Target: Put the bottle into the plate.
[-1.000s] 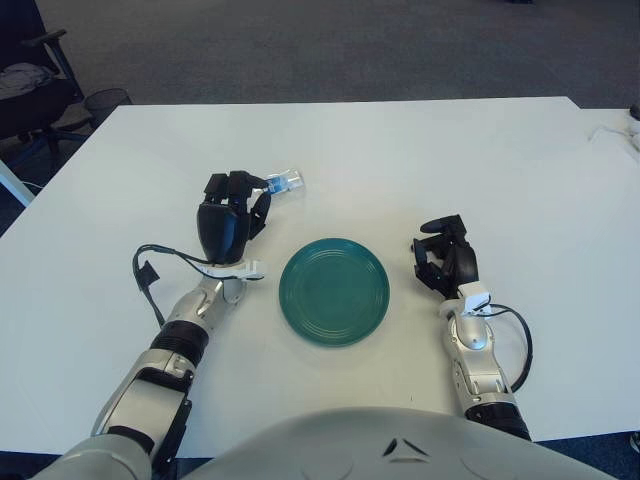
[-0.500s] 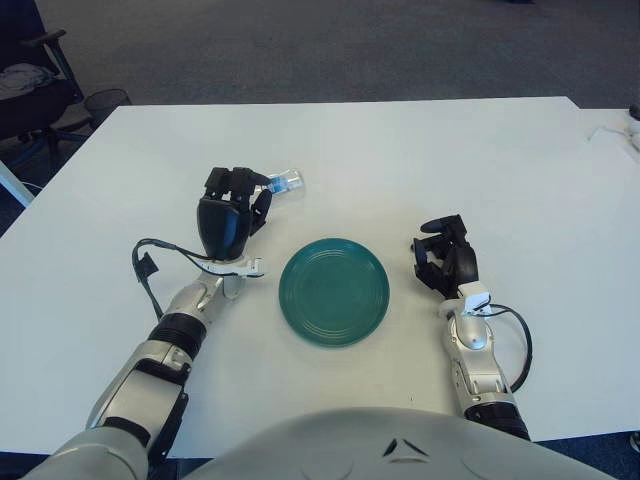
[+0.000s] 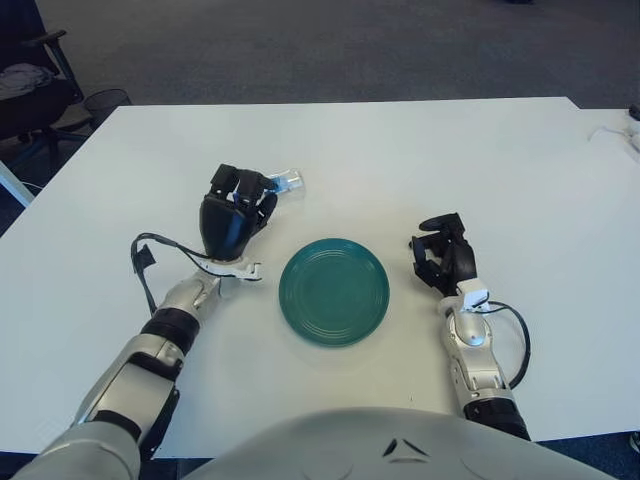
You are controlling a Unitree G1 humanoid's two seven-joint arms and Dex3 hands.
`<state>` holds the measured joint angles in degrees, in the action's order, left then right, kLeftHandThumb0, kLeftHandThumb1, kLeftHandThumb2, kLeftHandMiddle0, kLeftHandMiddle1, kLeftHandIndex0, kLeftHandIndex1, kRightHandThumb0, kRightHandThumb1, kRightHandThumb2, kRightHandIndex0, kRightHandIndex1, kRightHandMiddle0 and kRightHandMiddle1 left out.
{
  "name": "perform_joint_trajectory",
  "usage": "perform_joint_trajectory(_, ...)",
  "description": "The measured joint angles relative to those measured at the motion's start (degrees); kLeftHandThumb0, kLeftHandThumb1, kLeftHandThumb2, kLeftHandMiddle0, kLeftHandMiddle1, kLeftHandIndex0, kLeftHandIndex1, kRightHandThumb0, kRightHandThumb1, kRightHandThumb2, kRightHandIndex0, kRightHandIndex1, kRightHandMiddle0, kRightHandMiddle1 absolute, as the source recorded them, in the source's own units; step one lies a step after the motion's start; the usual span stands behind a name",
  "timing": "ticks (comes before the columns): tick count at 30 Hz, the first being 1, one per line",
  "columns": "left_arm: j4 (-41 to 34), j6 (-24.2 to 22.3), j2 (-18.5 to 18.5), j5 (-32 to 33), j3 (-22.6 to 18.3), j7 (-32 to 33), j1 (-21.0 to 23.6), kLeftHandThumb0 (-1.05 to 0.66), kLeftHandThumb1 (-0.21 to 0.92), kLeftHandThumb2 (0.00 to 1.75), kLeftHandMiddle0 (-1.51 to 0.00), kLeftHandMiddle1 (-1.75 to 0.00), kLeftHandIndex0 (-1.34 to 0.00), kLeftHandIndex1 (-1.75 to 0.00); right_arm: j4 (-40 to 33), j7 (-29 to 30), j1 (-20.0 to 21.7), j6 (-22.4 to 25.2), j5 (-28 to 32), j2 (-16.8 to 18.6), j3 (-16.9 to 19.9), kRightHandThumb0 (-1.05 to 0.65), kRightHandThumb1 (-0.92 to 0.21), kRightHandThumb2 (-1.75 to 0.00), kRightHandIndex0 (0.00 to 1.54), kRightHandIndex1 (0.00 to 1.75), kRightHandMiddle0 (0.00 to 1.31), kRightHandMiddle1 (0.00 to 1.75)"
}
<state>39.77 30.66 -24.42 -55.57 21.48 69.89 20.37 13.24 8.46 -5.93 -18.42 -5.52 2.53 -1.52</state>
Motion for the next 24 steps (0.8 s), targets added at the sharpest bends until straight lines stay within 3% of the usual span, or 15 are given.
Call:
perform_joint_trajectory(4,-0.1,2.6,-1.8,1.3,0.7,-5.6,0.5,-0.99,0.92,0.47,-0.03,-0.26,-0.01,-0.76,0.2,0.0,0.2,0.0,0.1,0.1,0.0,0.0,-0.79,-0.65,0.39,1.51,0.15,1.75)
perform_joint_trajectory(10,-2.1,3.9,-2.9,3.4,0.8,-11.5,0.4,-1.04,0.92,0.39,0.0,-0.04,0.0,-0.36,0.3,0.0,0.2,-0.2,0.3,0.2,0.1,0.0,-0.72,-0.79,0.41,1.59,0.14,1.75)
perform_joint_trajectory(18,-6.8,3.7,-3.5,3.6,0.6,-16.2,-0.4,-1.05,0.92,0.41,0.0,0.0,0.0,-0.12,0.7,0.1,0.4,-0.5,0.3,0.4,0.2,0.0,-0.73,-0.76,0.42,1.56,0.15,1.75)
perform_joint_trajectory(24,-8.4,3.2,-3.7,3.7,0.5,-18.7,-0.9,-1.05,0.92,0.43,0.0,0.0,0.0,-0.1,0.8,0.1,0.5,-0.5,0.3,0.4,0.2,0.0,-0.73,-0.75,0.42,1.55,0.15,1.75)
